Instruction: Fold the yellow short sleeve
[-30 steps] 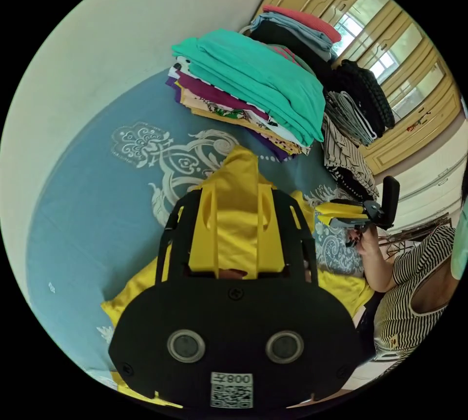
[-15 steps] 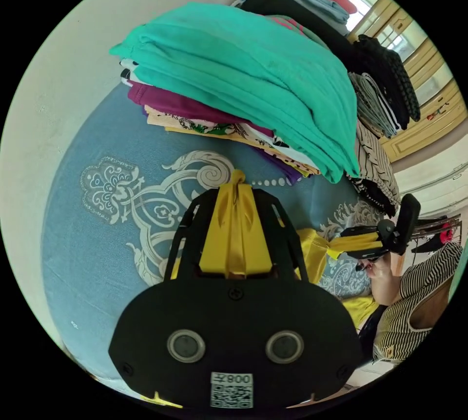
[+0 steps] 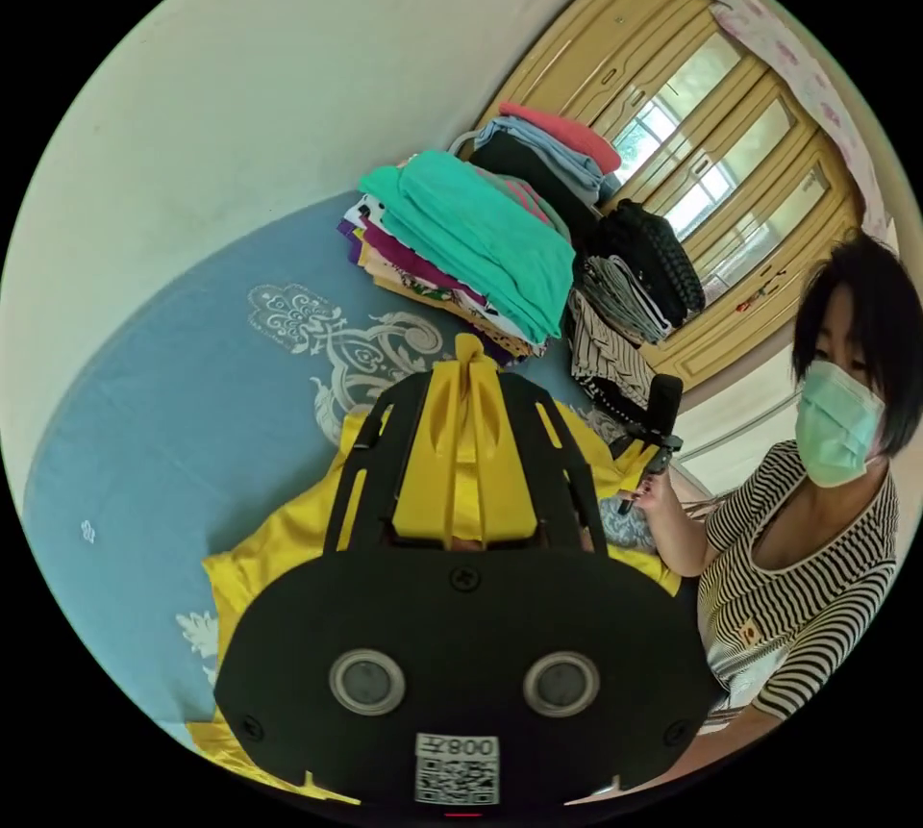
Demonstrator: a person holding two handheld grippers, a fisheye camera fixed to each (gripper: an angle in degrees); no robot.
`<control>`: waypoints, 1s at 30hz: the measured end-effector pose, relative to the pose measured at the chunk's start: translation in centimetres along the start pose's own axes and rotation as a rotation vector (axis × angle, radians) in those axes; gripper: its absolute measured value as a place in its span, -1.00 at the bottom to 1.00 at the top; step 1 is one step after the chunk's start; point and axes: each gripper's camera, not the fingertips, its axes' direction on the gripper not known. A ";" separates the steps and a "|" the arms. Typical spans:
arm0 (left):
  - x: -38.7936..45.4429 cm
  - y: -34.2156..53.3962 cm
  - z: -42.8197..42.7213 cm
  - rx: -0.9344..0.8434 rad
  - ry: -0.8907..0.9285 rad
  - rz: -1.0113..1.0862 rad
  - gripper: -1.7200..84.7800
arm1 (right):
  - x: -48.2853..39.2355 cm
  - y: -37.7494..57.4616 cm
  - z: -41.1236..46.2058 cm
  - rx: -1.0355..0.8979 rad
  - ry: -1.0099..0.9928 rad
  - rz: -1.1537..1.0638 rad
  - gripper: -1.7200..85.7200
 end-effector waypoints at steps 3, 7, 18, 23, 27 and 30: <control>-2.9 5.3 -2.4 0.013 -0.042 -0.136 -0.90 | -2.2 0.2 5.3 -0.203 0.010 -0.078 -0.94; -6.4 11.2 -3.8 -0.004 -0.100 -0.322 -0.88 | -3.6 1.4 12.4 -0.435 0.038 -0.096 -0.94; -5.1 15.1 -3.6 0.021 -0.085 -0.329 -0.79 | -4.4 5.5 21.2 -0.677 0.085 -0.076 -0.92; -2.1 15.3 0.3 -0.166 -0.118 -0.215 -0.78 | -5.1 6.6 22.7 -0.708 0.104 -0.104 -0.92; -1.5 15.9 1.8 -0.213 -0.142 -0.223 -0.77 | -5.5 6.2 21.7 -0.585 0.165 -0.101 -0.90; -1.3 16.4 2.2 -0.207 -0.153 -0.255 -0.77 | -6.8 6.4 22.3 -0.519 0.316 -0.155 -0.86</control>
